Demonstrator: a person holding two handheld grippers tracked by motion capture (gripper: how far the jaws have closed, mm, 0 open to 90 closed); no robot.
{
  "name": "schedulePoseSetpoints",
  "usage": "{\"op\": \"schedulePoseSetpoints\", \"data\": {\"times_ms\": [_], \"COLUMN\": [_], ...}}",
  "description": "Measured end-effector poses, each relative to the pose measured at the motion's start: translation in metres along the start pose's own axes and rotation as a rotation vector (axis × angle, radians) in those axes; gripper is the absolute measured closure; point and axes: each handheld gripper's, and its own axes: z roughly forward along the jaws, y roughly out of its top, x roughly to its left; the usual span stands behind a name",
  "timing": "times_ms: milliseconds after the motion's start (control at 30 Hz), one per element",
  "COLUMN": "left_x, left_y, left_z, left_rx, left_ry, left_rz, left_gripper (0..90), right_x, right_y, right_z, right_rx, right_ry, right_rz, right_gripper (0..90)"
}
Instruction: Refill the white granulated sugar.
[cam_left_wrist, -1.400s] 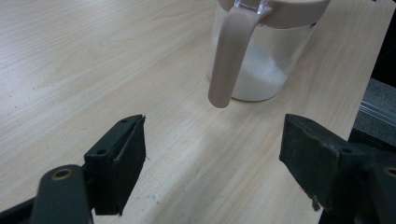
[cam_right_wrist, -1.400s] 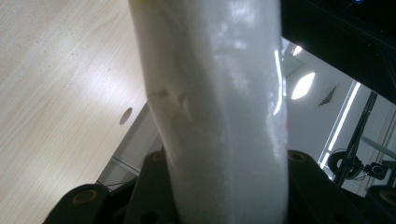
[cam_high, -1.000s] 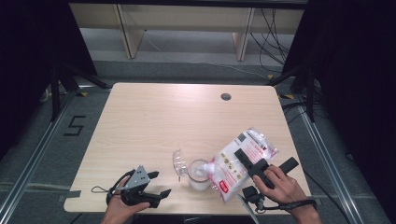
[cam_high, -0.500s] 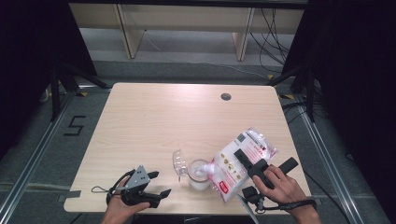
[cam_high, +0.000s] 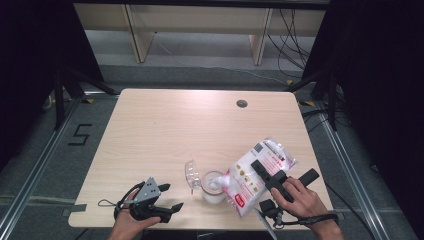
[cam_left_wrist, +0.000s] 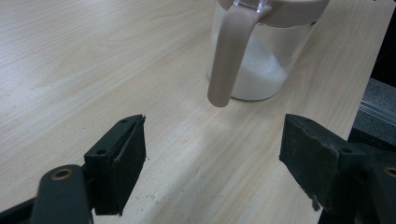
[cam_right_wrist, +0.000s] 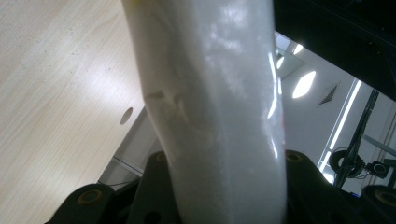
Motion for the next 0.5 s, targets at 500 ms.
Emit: {"op": "schedulePoseSetpoints", "data": {"times_ms": [500], "left_x": [0.0007], "left_y": [0.0], "left_z": [-0.0005], "left_rx": [0.008], "left_ry": [0.004], "left_rz": [0.008], "left_gripper": [22.2], "right_x": [0.0006], "right_y": [-0.0015], "right_z": [-0.0011], "right_rx": [0.001], "right_ry": [0.007], "right_rz": [0.091], "right_gripper": [73.2]}}
